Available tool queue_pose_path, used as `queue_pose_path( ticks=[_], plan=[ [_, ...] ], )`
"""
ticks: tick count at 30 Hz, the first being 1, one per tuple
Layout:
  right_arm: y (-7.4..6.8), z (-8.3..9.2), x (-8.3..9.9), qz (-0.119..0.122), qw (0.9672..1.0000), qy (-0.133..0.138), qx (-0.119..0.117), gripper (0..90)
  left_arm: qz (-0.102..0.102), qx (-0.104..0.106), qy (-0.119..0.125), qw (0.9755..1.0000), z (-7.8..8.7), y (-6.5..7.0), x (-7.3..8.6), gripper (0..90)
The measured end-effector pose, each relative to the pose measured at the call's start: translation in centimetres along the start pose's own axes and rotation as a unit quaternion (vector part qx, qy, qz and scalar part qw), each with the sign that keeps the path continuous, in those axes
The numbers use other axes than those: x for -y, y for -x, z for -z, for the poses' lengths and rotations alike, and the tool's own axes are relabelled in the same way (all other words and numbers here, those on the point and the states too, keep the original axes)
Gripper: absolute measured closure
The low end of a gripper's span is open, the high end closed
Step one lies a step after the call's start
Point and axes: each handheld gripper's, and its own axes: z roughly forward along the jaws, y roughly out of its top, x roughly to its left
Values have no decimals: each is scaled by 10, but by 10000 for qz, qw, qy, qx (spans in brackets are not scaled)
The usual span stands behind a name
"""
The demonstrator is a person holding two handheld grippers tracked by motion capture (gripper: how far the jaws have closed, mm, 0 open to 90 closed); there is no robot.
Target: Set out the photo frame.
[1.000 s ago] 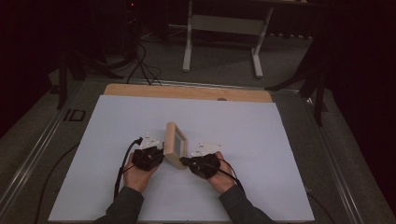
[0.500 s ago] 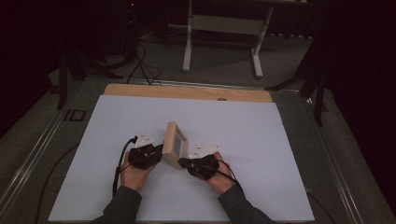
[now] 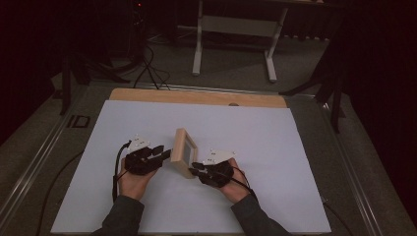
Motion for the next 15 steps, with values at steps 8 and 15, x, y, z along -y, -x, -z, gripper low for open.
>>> queue_pose_path(
  ticks=[8, 15],
  plan=[
    [3, 3, 0, -71, 9999, 50, 126, 675, 75, -55, 155, 9998, 9, -1, -5, 556],
    [7, 6, 0, -133, 9997, 112, 197, 650, 140, -80, 328, 9993, 16, 0, -10, 478]
  ],
)
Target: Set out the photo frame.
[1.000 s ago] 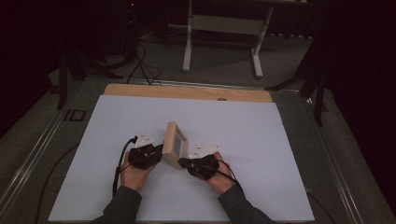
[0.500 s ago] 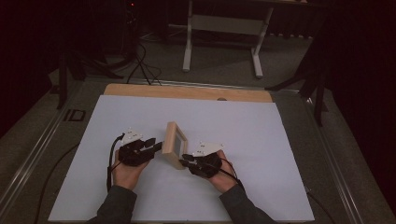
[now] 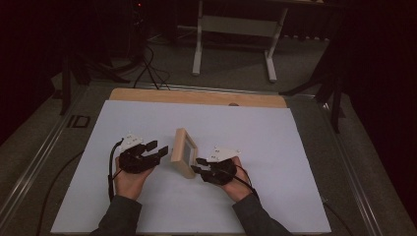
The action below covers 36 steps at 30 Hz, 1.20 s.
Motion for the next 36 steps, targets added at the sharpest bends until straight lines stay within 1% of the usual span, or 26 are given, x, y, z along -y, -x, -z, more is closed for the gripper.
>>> queue_pose_path(
  ticks=[1, 5, 11, 16, 18, 22, 24, 26, 32, 36],
  plan=[
    [0, 0, 0, -5, 10000, 5, 6, 646, 27, 7, 29, 10000, 1, 1, -1, 465],
    [2, 1, 0, -25, 10000, 21, 43, 631, 30, 14, 118, 9999, 3, 4, -3, 447],
    [4, 3, 0, -84, 9999, 41, 123, 609, -23, 51, 185, 9998, 6, 9, -7, 425],
    [6, 4, 0, -126, 9998, 55, 176, 591, -111, 43, 209, 9997, 7, 18, -9, 404],
    [7, 4, 0, -145, 9997, 55, 185, 588, -111, 67, 216, 9997, 6, 21, -9, 399],
    [7, 4, 0, -153, 9997, 57, 195, 582, -151, 71, 157, 9997, 2, 27, -9, 378],
    [7, 5, 0, -158, 9997, 61, 196, 582, -172, 132, 113, 9997, 0, 30, -8, 396],
    [8, 5, 0, -166, 9996, 73, 208, 581, -224, 109, 83, 9997, -2, 33, -8, 398],
    [9, 7, -1, -201, 9995, 106, 226, 579, -301, 10, -7, 9995, -7, 41, -6, 320],
    [11, 8, -1, -192, 9995, 121, 239, 577, -328, 26, -102, 9994, -12, 44, -3, 304]
  ],
)
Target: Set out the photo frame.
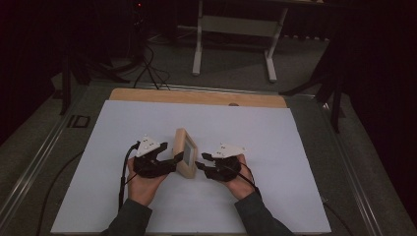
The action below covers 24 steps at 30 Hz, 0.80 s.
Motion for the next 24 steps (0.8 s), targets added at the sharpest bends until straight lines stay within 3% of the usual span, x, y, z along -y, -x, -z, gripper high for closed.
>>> queue_pose_path(
  ticks=[11, 24],
  plan=[
    [3, 4, -1, -33, 10000, 41, 35, 575, 24, -23, -244, 9997, -11, 4, 7, 326],
    [4, 4, -1, -28, 10000, 56, 39, 573, 90, -8, -372, 9993, -16, 5, 10, 404]
  ],
)
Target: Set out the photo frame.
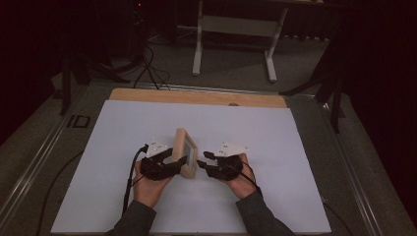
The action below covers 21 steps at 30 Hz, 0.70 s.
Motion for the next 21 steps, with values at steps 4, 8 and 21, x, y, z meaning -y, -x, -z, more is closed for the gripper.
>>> queue_pose_path(
  ticks=[4, 8, 21],
  plan=[
    [1, 1, 0, -18, 10000, 26, 9, 567, 30, 11, -19, 10000, 0, 0, 0, 411],
    [2, 2, -1, -26, 10000, 43, 25, 559, 75, 18, -38, 10000, 0, 0, -1, 417],
    [6, 8, -3, -79, 9998, 148, 91, 552, 117, 21, -60, 9999, 3, -3, -1, 490]
  ],
)
